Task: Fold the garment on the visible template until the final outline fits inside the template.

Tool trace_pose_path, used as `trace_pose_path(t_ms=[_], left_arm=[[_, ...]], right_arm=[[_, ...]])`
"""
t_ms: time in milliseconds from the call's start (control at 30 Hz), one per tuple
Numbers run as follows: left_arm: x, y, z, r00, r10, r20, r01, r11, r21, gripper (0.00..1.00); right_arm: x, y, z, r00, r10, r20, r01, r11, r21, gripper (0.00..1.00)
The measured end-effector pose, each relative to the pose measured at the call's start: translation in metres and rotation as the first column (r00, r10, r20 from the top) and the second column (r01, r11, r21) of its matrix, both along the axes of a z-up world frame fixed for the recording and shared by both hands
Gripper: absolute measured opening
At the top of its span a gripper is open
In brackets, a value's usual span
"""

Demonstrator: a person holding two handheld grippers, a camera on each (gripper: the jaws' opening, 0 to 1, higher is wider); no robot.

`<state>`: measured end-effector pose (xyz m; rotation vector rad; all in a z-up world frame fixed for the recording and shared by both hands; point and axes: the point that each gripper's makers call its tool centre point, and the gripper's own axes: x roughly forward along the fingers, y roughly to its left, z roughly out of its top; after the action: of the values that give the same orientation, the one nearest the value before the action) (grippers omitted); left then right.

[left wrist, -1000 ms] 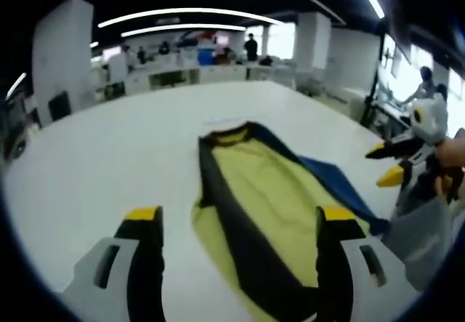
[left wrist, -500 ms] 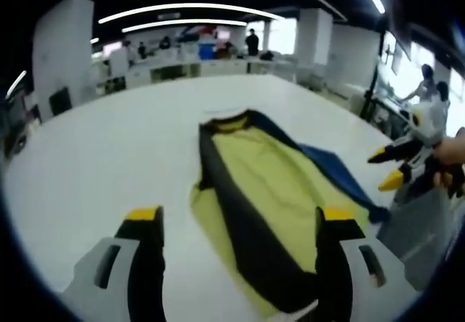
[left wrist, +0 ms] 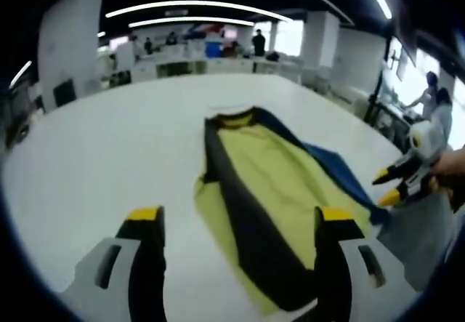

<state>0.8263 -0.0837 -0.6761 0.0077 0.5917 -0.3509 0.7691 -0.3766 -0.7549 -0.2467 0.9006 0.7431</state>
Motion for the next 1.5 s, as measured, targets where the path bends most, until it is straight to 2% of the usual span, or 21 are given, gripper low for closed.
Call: trace_pose_path(t_ms=[233, 500, 600, 700, 867, 967, 1100, 1267, 1400, 1500], left_arm=[[-0.001, 0.004, -0.001, 1.0, 0.006, -0.002, -0.006, 1.0, 0.002, 0.81], [-0.005, 0.01, -0.003, 1.0, 0.015, -0.006, -0.015, 1.0, 0.009, 0.79], [-0.004, 0.017, -0.001, 0.999, 0.034, -0.003, -0.034, 0.999, 0.0, 0.8], [-0.004, 0.024, 0.0, 0.999, 0.044, -0.002, -0.044, 0.999, 0.01, 0.8], [-0.005, 0.029, 0.001, 0.998, 0.062, 0.001, -0.062, 0.998, 0.007, 0.79], [-0.006, 0.03, 0.0, 0.998, 0.071, -0.002, -0.071, 0.998, 0.003, 0.79], [-0.009, 0.03, -0.002, 0.997, 0.078, -0.004, -0.078, 0.997, -0.006, 0.79], [-0.014, 0.032, -0.003, 0.997, 0.079, -0.011, -0.079, 0.997, -0.006, 0.79], [-0.017, 0.035, -0.008, 0.996, 0.08, -0.024, -0.08, 0.997, -0.002, 0.79], [-0.021, 0.034, -0.01, 0.997, 0.075, -0.03, -0.075, 0.997, -0.006, 0.79]], right_arm=[[-0.008, -0.007, -0.009, 0.999, -0.02, -0.043, 0.02, 1.0, -0.011, 0.4], [-0.02, -0.015, -0.023, 0.993, -0.047, -0.112, 0.044, 0.999, -0.029, 0.18], [-0.025, -0.013, -0.025, 0.986, -0.073, -0.151, 0.073, 0.997, -0.001, 0.16], [-0.028, -0.013, -0.03, 0.983, -0.075, -0.167, 0.075, 0.997, -0.009, 0.14], [-0.026, -0.013, -0.033, 0.982, -0.095, -0.163, 0.096, 0.995, -0.003, 0.1], [-0.028, -0.015, -0.037, 0.984, -0.085, -0.154, 0.083, 0.996, -0.025, 0.02], [-0.028, -0.015, -0.036, 0.98, -0.111, -0.167, 0.109, 0.994, -0.02, 0.02], [-0.022, -0.017, -0.024, 0.976, -0.128, -0.174, 0.132, 0.991, 0.011, 0.02], [-0.01, -0.016, -0.001, 0.979, -0.122, -0.163, 0.137, 0.987, 0.086, 0.02], [0.01, -0.02, 0.023, 0.965, -0.195, -0.175, 0.229, 0.953, 0.197, 0.02]])
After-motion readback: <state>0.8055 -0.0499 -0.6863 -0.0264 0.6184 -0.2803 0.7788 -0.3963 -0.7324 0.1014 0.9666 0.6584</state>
